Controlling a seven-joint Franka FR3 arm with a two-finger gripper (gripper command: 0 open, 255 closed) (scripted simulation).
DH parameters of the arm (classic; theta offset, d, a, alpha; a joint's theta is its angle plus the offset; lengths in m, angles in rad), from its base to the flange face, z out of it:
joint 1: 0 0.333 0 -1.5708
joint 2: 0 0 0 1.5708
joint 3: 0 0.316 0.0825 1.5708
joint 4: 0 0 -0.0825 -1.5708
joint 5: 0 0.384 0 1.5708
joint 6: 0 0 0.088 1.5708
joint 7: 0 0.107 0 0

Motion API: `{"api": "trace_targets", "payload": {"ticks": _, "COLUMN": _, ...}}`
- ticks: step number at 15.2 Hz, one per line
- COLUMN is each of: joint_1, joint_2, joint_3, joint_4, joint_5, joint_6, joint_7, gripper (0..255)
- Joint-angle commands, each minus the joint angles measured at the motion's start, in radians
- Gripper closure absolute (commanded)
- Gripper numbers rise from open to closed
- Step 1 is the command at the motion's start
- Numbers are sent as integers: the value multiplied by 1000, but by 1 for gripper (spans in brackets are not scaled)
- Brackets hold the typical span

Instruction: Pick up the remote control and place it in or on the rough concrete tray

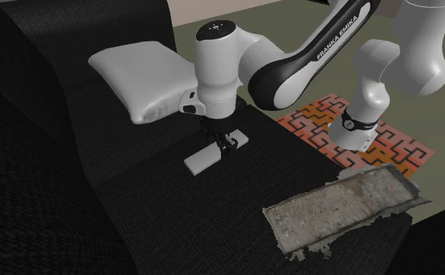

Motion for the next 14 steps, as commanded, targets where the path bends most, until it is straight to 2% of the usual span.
{"api": "trace_targets", "payload": {"ticks": 1, "joint_1": 0, "joint_2": 0, "joint_3": 0, "joint_4": 0, "joint_5": 0, "joint_6": 0, "joint_7": 0, "gripper": 255}}
{"api": "trace_targets", "payload": {"ticks": 7, "joint_1": 0, "joint_2": 0, "joint_3": 0, "joint_4": 0, "joint_5": 0, "joint_6": 0, "joint_7": 0, "gripper": 255}}
{"api": "trace_targets", "payload": {"ticks": 14, "joint_1": 2, "joint_2": -48, "joint_3": -2, "joint_4": 35, "joint_5": -8, "joint_6": -83, "joint_7": 4, "gripper": 255}}
